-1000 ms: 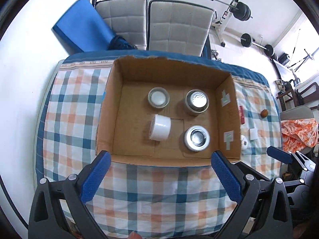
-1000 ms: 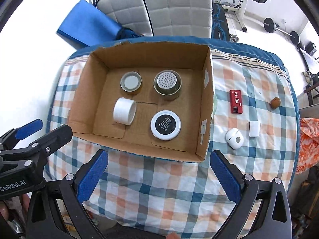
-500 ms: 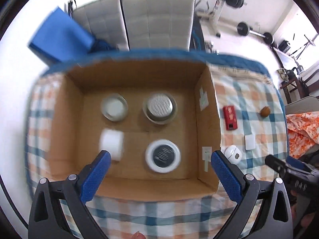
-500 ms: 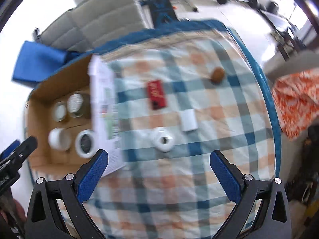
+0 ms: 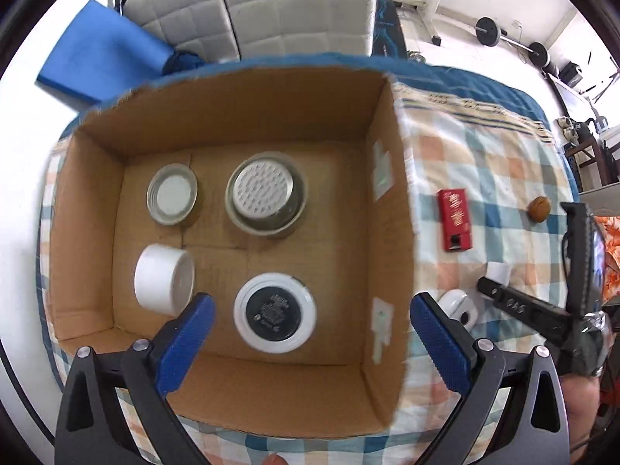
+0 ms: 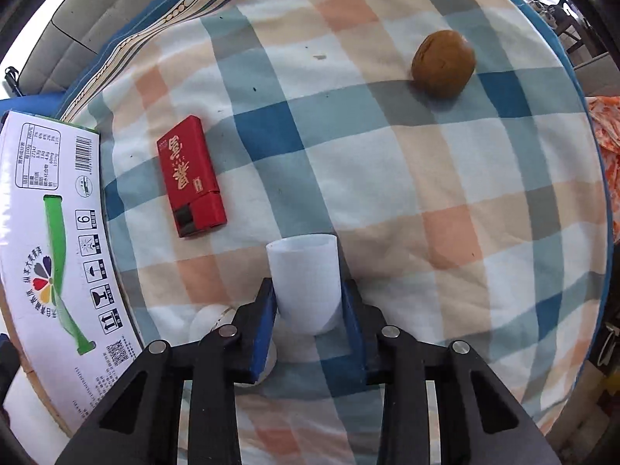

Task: Organize rigid objects
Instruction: 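Grasp the white cylinder with the right tool while the left tool grasps the white round case, then carry the white case and white cylinder over the box and lower them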

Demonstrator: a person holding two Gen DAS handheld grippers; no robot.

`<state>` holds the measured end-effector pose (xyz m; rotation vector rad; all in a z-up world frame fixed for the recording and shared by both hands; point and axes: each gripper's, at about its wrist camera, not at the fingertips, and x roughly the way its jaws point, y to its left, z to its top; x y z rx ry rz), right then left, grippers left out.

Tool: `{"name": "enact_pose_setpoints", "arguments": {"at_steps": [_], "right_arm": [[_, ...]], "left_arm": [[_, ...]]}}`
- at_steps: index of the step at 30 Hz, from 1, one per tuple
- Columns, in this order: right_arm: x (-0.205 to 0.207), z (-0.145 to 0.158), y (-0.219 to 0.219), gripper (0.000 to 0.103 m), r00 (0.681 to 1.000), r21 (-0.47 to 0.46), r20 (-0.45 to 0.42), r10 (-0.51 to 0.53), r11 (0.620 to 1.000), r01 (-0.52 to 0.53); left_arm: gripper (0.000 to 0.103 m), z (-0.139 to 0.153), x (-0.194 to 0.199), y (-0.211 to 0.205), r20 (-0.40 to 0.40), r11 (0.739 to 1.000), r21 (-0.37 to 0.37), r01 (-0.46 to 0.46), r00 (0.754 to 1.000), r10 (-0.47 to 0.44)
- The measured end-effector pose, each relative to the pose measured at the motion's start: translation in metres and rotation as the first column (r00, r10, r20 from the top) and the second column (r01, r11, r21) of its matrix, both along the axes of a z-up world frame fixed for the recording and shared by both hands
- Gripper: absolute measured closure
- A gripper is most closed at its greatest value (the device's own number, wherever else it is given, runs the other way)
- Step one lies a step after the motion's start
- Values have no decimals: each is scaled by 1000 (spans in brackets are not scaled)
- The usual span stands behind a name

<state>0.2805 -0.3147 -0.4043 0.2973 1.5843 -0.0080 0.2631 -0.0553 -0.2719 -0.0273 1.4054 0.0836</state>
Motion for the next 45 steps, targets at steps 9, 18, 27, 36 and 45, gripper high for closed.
{"name": "enact_pose_setpoints", "arguments": {"at_steps": [9,18,27,36,45], "right_arm": [[-24,40,-69,69,999,-36,53,-10,999,12],[-58,9,-137,69,995,-62,12,-102,993,102],[-64,1,-147,69,996,-79,29,-81,993,83],[-50,5,-131,69,997,-83,35,-65,994,68],[-54,23,-101,69,998,-90,60,-2,996,7]], "left_arm": [[0,18,0,-101,-16,980,-136,147,988,-151],[0,-71,2,-157,-192,992,-72,99,975,-111],[6,-135,21,-159,-318,999,25,41,948,-31],[50,-125,16,-174,-260,994,-38,99,960,-106],[51,-105,-8,-157,-224,989,-75,125,965,-139]]}}
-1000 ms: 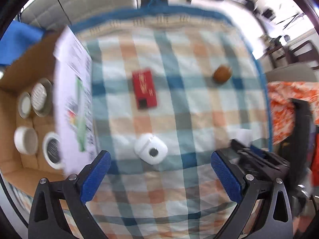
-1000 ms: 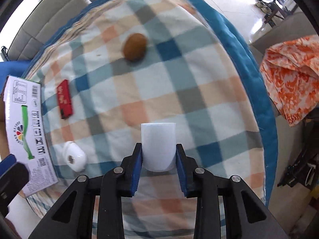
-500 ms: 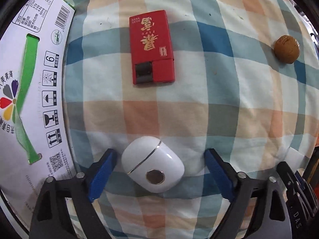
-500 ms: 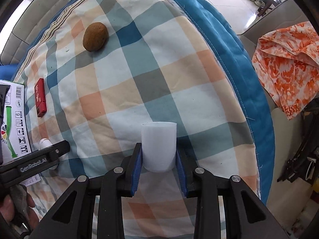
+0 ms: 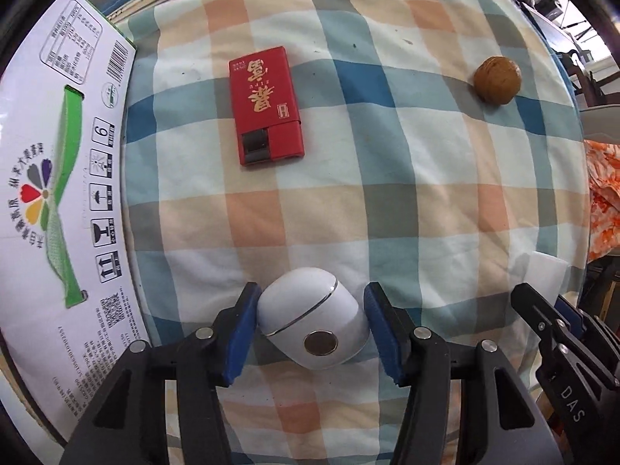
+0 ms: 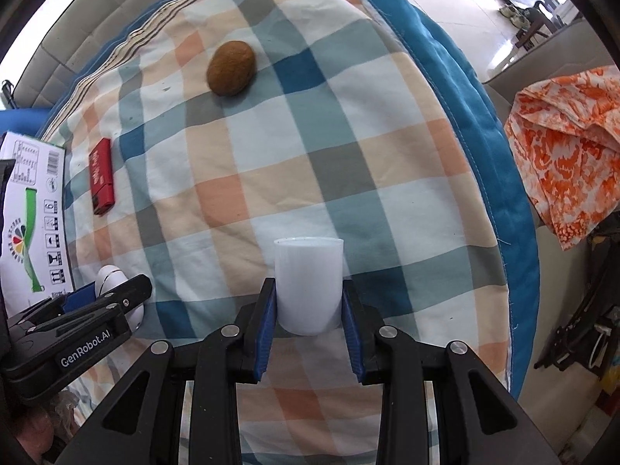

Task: Organize rigid objects
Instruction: 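Carry the white case and white cylinder over the box and lower them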

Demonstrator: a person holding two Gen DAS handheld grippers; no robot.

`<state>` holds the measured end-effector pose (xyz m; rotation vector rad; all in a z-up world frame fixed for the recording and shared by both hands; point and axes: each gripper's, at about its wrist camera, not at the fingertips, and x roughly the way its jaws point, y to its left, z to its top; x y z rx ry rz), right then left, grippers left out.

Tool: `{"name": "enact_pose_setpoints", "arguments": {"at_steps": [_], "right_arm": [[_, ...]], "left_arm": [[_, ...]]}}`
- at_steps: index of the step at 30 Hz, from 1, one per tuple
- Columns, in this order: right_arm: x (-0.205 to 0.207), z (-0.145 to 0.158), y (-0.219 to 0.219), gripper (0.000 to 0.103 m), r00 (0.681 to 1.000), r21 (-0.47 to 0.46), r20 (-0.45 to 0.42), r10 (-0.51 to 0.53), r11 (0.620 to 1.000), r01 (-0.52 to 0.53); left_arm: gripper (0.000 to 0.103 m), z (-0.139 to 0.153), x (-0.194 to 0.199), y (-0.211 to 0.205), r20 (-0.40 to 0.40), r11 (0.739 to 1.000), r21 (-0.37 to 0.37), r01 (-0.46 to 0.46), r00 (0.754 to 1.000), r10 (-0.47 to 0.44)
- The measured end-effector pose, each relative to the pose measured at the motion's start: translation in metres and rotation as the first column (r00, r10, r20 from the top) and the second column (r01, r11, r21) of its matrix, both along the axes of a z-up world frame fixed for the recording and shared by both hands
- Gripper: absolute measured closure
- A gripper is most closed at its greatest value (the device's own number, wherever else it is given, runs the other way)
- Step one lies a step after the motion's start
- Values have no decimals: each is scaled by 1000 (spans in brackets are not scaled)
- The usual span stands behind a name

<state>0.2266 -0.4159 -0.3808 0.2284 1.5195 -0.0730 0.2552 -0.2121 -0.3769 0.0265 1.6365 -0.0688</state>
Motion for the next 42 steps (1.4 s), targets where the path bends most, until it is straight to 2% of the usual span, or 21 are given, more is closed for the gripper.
{"name": "enact_pose_setpoints", "arguments": {"at_steps": [6,15,19,23,27,31,34,38,42], "right_arm": [[-3,20,18,69,1000,20,16,22,1000,-22],[0,90,56,69,990,30,102,99,994,-103],[4,128,87,69,979,70,154,131,987,-143],[8,161,132,69,962,100,210,172,975,-197],[11,177,194,69,945,127,245,218,959,-254],[21,176,259,69,937,157,251,244,945,-288],[32,162,298,69,936,155,234,261,941,-301],[50,133,338,69,945,109,184,270,950,-293],[61,101,361,69,955,-3,131,267,963,-269]], "left_arm": [[51,36,-5,8,63,999,-36,12,998,-9],[51,120,-5,49,204,990,-137,19,979,9],[51,162,-10,87,267,983,-182,-18,961,67],[51,185,-7,135,307,980,-190,-62,944,119],[51,199,-9,196,340,979,-168,-116,926,168],[51,196,-7,260,348,975,-139,-176,913,215],[51,183,0,299,332,973,-111,-205,915,230],[51,156,12,342,288,968,-94,-233,924,251],[51,121,26,370,226,966,-80,-246,939,258]]}}
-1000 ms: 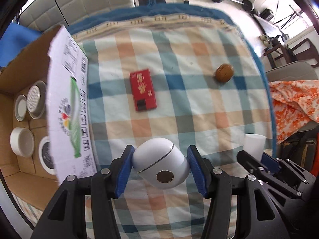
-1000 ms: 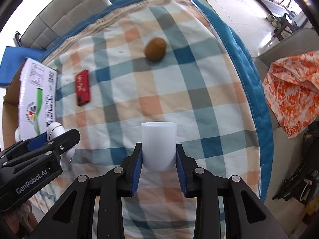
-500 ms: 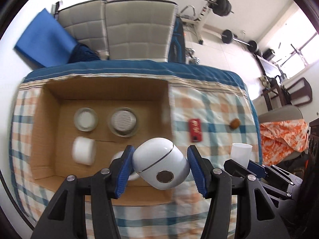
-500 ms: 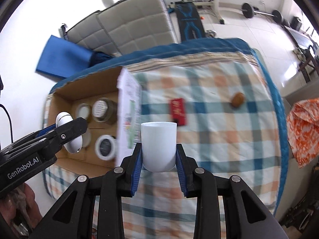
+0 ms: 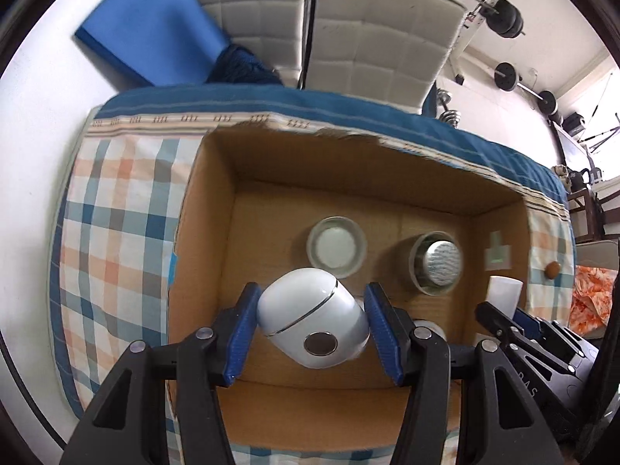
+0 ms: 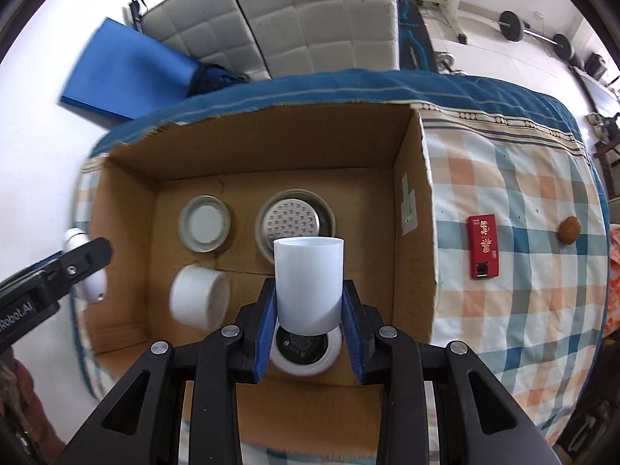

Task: Organize rigid objects
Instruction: 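Carry the white case and white cylinder over the box and lower them, then open both tools to release the items in the box and lift away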

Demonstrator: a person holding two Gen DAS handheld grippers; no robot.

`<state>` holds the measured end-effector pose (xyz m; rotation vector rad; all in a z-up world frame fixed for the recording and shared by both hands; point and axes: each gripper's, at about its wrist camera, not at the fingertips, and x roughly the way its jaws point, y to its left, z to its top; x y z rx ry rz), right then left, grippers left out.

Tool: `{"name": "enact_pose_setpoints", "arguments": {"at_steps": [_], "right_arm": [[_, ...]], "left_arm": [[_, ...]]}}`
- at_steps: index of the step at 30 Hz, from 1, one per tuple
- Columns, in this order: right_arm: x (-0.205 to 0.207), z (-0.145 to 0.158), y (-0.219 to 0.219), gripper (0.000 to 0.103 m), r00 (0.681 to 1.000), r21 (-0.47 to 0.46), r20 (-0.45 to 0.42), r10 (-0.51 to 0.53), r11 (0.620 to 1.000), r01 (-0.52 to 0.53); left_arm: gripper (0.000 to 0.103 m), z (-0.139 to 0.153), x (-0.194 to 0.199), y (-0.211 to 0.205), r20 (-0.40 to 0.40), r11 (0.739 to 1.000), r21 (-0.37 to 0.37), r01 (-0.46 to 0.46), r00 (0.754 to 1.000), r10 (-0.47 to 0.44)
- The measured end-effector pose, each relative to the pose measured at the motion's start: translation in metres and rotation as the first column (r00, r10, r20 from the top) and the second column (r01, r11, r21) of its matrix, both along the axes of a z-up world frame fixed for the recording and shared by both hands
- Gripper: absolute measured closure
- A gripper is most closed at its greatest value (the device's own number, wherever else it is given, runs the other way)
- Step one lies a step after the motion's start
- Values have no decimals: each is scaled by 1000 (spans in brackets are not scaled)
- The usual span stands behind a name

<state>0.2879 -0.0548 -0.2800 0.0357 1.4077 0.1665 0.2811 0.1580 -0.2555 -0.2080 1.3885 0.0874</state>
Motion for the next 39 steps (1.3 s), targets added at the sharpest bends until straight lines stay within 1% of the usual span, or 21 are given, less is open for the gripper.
{"name": "enact_pose_setpoints", "arguments": {"at_steps": [2,4,8,14,19,20,22,24,27,29,31,32,34,35,37,39], "right_arm": [[4,-16,8,69,1000,-46,-16,-17,999,16],[6,-29,13,69,999,-70,-33,-38,997,35],[7,-48,17,69,995,-94,-64,-77,993,71],[11,-70,15,69,987,-114,-102,-125,987,113],[18,-79,10,68,981,-114,-125,-148,984,134],[18,-80,9,67,980,-122,-131,-153,983,137],[18,-81,6,55,977,-106,-142,-161,983,147],[18,-80,6,54,978,-100,-144,-154,985,140],[12,-71,7,44,980,-70,-141,-143,988,135],[9,-62,10,35,984,-70,-124,-125,991,117],[5,-50,10,18,990,-69,-94,-108,992,102],[2,-45,10,15,991,-67,-82,-101,993,96],[-3,-33,9,11,995,-68,-57,-84,995,80],[-6,-27,8,9,996,-69,-47,-75,995,72],[-9,-14,4,3,998,-62,-32,-60,996,58],[-14,-5,7,1,999,-56,-22,-43,998,41]], "left_arm": [[50,-19,7,8,-34,1000,18,6,999,-6],[51,-34,11,14,-59,1000,6,9,998,-8],[55,-59,16,16,-100,1000,4,28,995,-27],[55,-73,17,7,-119,997,24,79,990,-75],[55,-74,15,6,-122,997,10,76,990,-74],[55,-73,15,6,-123,997,11,72,990,-70],[54,-70,13,7,-119,998,12,62,991,-60],[54,-63,10,6,-107,999,8,53,993,-52],[54,-53,12,7,-98,998,23,54,994,-51],[46,-41,8,4,-76,997,42,61,995,-58],[34,-31,3,4,-52,997,53,54,997,-51],[32,-24,0,5,-38,998,51,49,998,-47],[18,-15,-7,5,-26,998,50,40,999,-39],[14,-10,-11,5,-20,998,50,35,999,-34],[2,-1,-17,2,-13,998,52,33,999,-32],[0,7,-25,-1,-4,998,53,32,999,-32]]}}
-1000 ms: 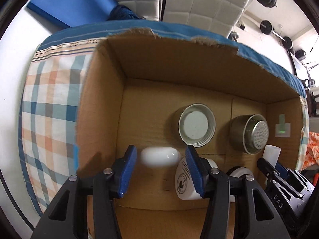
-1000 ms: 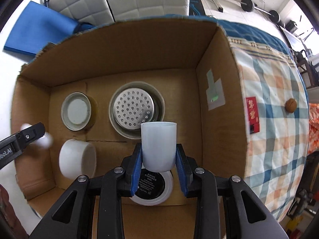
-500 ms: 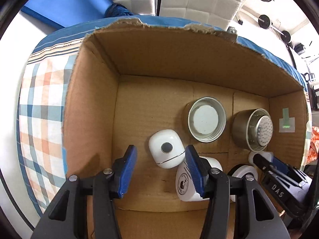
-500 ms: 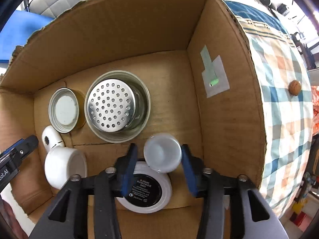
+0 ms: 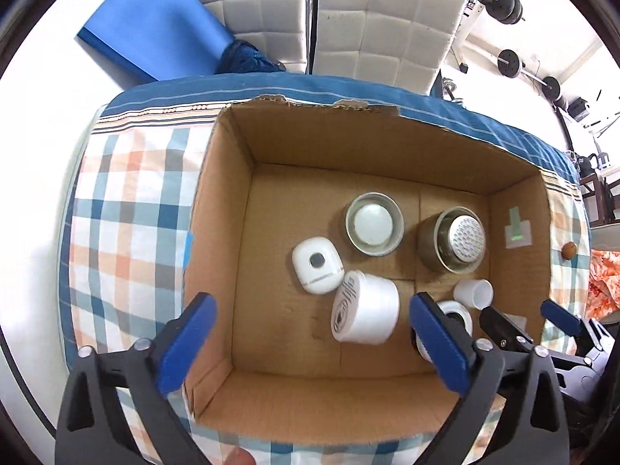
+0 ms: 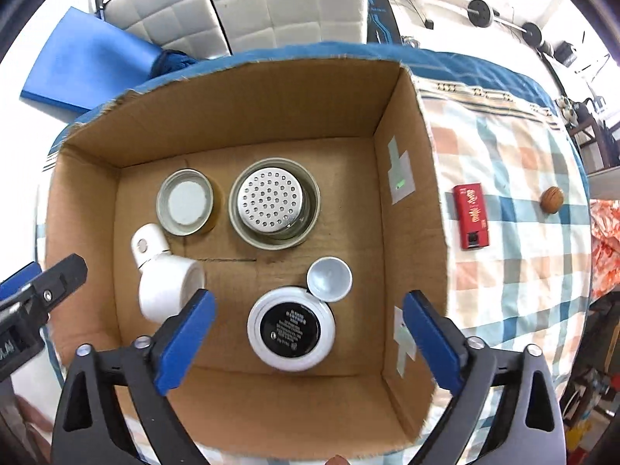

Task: Organize rigid objects
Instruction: 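Open both tools to release the items in the box and lift away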

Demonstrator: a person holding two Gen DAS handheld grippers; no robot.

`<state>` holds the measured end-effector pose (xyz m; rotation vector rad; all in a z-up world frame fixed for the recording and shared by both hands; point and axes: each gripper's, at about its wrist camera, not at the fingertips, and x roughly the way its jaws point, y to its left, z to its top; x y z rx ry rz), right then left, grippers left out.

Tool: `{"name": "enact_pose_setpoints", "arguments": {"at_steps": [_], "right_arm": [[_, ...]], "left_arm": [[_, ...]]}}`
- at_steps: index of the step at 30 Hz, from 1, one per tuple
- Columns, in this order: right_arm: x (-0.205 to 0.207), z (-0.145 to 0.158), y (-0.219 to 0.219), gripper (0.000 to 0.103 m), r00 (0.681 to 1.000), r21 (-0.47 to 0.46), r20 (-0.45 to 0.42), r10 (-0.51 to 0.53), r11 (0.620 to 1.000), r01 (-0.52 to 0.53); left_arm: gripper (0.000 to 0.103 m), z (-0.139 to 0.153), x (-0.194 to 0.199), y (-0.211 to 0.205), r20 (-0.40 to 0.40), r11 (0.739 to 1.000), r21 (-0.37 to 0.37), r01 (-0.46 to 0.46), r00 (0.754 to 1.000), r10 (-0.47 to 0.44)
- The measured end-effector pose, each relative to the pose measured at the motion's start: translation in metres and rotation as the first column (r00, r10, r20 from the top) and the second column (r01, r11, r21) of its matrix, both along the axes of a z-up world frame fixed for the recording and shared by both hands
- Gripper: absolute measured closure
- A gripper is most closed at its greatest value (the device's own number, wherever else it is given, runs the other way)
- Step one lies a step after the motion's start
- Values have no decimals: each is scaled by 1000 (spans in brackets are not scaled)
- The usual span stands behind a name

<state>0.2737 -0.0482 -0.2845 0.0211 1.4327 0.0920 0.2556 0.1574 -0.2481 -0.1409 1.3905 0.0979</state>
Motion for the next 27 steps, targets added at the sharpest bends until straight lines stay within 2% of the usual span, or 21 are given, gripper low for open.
{"name": "enact_pose_setpoints", "arguments": {"at_steps": [10,19,23,27], "right_arm": [[-29,52,-10,0,996,55,58,64,996,-67],[-53,85,-29,0,989,122,87,121,984,-132],[-56,94,-52,0,989,144,98,112,982,-126],[-50,96,-100,0,994,164,94,50,984,-65]], "left_arm": [[0,53,-34,-20,90,1000,10,-9,996,8],[0,84,-54,-46,128,998,46,-31,992,24],[0,93,-56,-70,135,999,46,-26,991,20],[0,101,-44,-114,149,998,53,24,988,-31]]}}
